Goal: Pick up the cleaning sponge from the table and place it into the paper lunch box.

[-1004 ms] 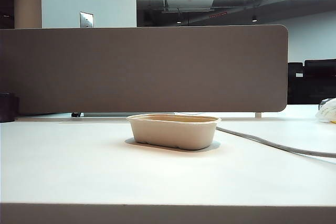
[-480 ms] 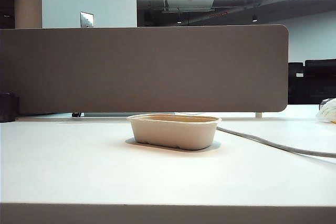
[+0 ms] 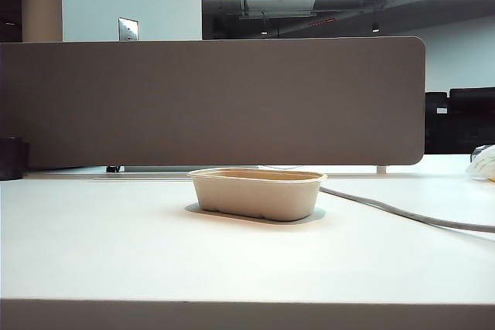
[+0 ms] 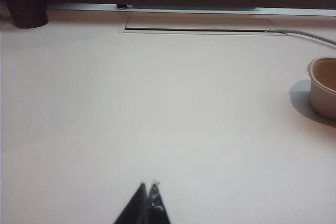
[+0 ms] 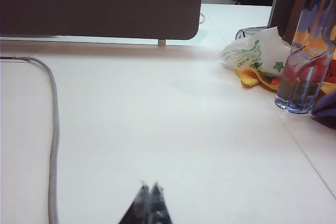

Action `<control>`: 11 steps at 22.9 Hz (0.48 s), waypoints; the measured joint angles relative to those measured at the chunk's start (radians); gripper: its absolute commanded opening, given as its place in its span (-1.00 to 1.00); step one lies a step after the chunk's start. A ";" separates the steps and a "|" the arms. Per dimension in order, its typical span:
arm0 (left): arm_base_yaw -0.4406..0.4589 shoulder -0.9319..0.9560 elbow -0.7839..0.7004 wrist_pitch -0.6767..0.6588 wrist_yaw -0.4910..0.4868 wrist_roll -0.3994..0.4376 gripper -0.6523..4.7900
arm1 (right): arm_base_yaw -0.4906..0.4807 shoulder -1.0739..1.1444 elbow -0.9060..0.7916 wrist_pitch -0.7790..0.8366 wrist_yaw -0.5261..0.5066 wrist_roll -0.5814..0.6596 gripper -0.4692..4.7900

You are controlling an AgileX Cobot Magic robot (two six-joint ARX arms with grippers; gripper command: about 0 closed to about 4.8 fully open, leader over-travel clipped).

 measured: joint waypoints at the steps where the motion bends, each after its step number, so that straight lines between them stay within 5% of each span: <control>1: 0.000 0.000 0.000 0.000 0.000 0.000 -0.78 | 0.001 0.000 0.000 0.000 0.000 0.004 -0.85; 11: 0.000 0.000 0.000 0.000 0.000 0.000 -0.78 | 0.002 0.000 0.000 0.000 -0.007 0.030 -0.85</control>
